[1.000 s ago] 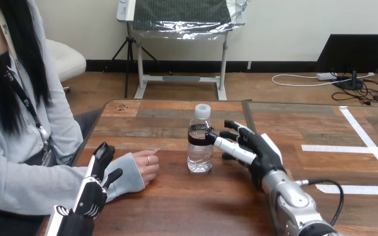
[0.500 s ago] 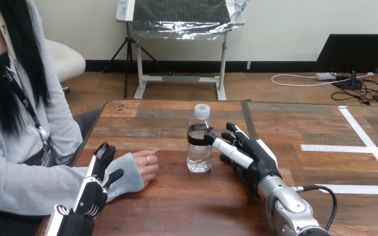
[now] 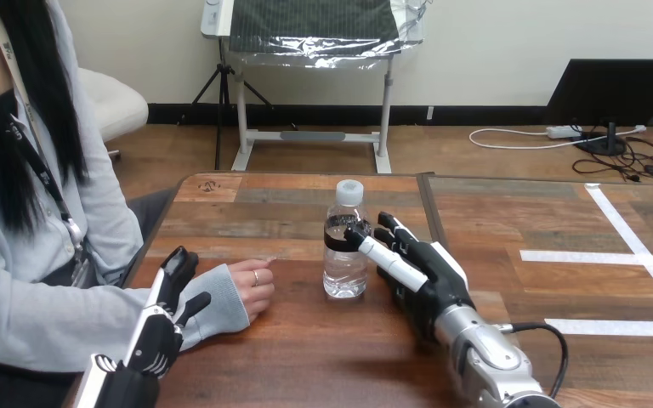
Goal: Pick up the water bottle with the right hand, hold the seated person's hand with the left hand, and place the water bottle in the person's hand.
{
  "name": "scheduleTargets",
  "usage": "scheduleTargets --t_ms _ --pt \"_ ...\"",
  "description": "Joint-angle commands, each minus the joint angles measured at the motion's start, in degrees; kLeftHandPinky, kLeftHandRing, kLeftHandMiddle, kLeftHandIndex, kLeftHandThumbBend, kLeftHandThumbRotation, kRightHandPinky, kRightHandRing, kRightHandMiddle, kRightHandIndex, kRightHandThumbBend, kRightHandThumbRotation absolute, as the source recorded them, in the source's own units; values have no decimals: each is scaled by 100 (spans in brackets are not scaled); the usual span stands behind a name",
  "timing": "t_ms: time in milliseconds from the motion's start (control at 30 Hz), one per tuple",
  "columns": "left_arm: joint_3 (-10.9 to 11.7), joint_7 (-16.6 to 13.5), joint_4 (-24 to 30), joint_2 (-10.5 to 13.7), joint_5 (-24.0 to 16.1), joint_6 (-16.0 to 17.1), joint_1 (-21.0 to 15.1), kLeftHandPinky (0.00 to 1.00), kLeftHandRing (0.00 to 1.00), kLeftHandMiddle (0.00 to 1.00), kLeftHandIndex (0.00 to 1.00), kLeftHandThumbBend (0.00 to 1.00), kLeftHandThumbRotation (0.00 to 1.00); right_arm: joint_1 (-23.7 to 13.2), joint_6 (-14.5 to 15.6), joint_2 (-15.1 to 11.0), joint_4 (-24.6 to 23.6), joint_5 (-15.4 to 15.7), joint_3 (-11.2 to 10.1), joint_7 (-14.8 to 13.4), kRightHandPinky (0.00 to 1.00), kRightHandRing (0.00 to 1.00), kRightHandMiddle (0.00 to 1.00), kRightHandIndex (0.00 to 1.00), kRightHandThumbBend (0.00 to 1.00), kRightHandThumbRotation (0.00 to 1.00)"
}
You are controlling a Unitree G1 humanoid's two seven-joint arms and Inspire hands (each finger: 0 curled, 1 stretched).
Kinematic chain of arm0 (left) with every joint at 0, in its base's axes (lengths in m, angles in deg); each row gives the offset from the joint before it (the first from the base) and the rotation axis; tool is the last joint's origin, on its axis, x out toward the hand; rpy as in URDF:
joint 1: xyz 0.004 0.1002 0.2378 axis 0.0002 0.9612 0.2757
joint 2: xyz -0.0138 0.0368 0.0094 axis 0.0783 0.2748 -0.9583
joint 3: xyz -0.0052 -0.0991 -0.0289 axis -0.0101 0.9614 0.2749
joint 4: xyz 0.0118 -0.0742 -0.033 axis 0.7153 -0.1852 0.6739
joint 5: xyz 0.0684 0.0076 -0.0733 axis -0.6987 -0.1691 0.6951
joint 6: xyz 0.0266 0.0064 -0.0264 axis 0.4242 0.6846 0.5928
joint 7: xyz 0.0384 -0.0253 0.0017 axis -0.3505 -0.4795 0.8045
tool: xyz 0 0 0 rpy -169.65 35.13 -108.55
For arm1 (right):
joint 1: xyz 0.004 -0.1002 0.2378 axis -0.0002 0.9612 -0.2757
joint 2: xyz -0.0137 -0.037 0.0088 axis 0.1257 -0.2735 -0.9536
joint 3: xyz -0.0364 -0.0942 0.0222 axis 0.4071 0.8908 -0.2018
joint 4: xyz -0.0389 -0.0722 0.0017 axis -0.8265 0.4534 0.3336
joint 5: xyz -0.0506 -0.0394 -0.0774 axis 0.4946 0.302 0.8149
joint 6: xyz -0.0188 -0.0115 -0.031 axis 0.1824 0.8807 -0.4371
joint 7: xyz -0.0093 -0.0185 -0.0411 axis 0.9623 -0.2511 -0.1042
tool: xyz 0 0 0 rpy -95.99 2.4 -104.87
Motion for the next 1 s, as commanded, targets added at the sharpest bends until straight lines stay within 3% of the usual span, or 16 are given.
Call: scheduleTargets --t_ms 0,200,467,967 --pt "-9 12 128 55 109 66 -297 91 100 100 100 100 56 -126 -134 123 -113 11 2 -11 100 100 100 100 100 50" --pt "-88 103 148 110 266 55 -273 92 100 100 100 100 55 -133 -71 181 -98 48 17 -102 100 100 100 100 100 52" --pt "25 140 16 107 217 265 -306 93 100 100 100 100 55 -142 -16 270 -86 64 12 -227 100 100 100 100 100 53" --pt "21 195 -10 143 318 364 -199 93 100 100 100 100 58 -166 78 443 -66 234 110 -500 98 100 100 100 100 53"
